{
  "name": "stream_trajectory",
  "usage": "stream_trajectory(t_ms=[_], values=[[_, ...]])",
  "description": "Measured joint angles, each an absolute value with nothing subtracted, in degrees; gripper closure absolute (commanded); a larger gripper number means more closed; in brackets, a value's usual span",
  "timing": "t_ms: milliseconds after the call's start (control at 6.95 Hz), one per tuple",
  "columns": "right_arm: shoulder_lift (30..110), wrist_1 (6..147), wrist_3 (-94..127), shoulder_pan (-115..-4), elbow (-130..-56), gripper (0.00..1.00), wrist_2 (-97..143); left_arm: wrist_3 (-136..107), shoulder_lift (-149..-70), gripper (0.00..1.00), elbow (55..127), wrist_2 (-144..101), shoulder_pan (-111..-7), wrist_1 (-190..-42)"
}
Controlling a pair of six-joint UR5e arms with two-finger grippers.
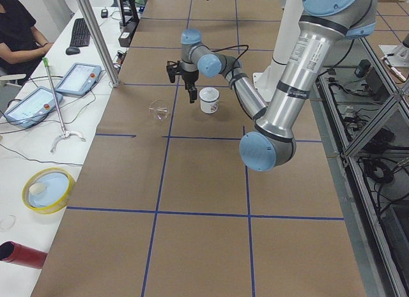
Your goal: Remove funnel from cup
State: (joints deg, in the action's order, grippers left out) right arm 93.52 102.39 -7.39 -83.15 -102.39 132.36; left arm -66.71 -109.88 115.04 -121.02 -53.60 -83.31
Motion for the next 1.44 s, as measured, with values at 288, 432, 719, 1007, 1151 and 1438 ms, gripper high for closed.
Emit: stream_trajectory(t_ms=[288,432,719,1007,1151,1438], values=[[93.52,102.39,-7.39,-83.14,-102.39,0.0,132.36,-43.37,-100.79,0.0,114.27,-125.17,-66.86,-85.95],[93.52,102.39,-7.4,-83.15,-102.39,0.0,132.37,-28.96,-96.74,0.0,112.4,-126.69,-74.27,-86.17],[93.52,102.39,-7.44,-83.15,-102.39,0.0,132.36,-2.5,-92.74,0.0,103.84,-128.31,-88.3,-86.03],[93.51,102.39,-7.39,-83.14,-102.39,0.0,132.36,10.73,-92.61,0.0,94.77,-130.65,-97.39,-84.35],[93.51,102.39,-7.39,-83.14,-102.39,0.0,132.37,12.35,-93.25,0.0,93.36,-131.99,-98.64,-81.16],[93.51,102.39,-7.44,-83.15,-102.39,0.0,132.36,8.4,-94.2,0.0,93.52,-136.22,-97.37,-77.67]])
